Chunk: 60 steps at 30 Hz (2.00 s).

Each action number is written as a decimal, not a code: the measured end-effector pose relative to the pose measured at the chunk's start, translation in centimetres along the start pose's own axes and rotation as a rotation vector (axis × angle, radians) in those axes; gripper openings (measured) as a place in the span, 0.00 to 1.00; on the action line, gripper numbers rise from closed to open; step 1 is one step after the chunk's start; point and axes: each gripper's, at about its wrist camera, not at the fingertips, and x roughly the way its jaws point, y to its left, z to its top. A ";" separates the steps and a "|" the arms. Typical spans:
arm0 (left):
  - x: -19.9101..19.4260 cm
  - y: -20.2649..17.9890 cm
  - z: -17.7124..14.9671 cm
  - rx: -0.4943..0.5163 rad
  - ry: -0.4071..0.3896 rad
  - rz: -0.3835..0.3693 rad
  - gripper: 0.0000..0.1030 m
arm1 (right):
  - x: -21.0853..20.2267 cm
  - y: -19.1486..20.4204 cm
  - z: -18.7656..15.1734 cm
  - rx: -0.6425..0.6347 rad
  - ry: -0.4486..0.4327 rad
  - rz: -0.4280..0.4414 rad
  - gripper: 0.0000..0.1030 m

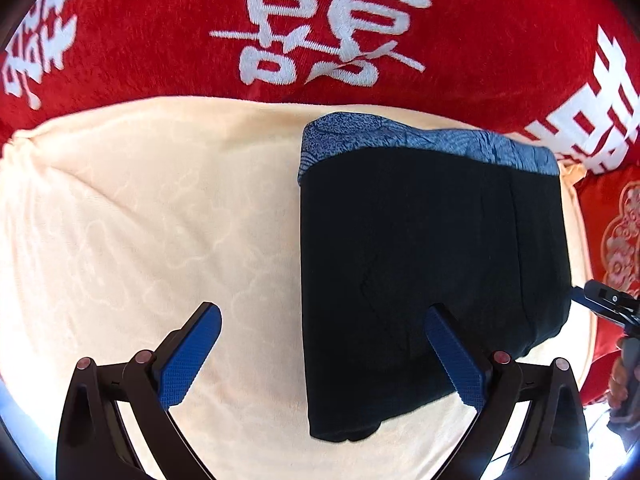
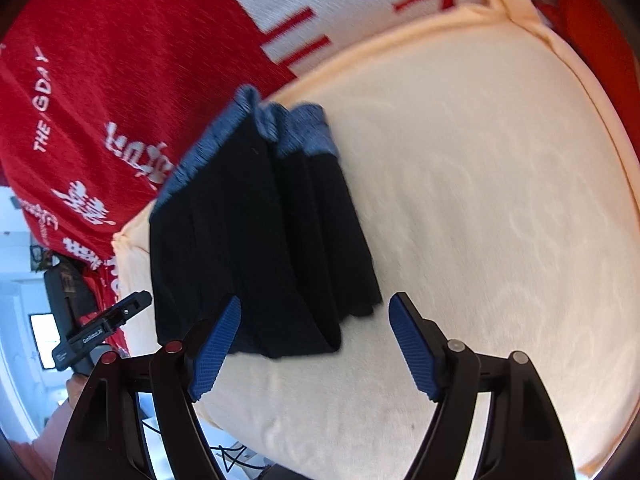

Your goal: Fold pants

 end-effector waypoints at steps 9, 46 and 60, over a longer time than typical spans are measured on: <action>2.4 2.3 2.4 -0.028 0.043 -0.234 0.99 | 3.1 -0.9 2.6 -0.129 0.119 0.054 0.80; -5.5 0.5 -7.8 -0.011 -0.003 -0.251 0.61 | 1.6 1.0 -4.9 0.018 0.216 0.430 0.41; -4.2 7.0 -12.5 -0.100 0.014 -0.104 0.80 | 1.6 0.3 -11.9 0.094 0.148 0.031 0.65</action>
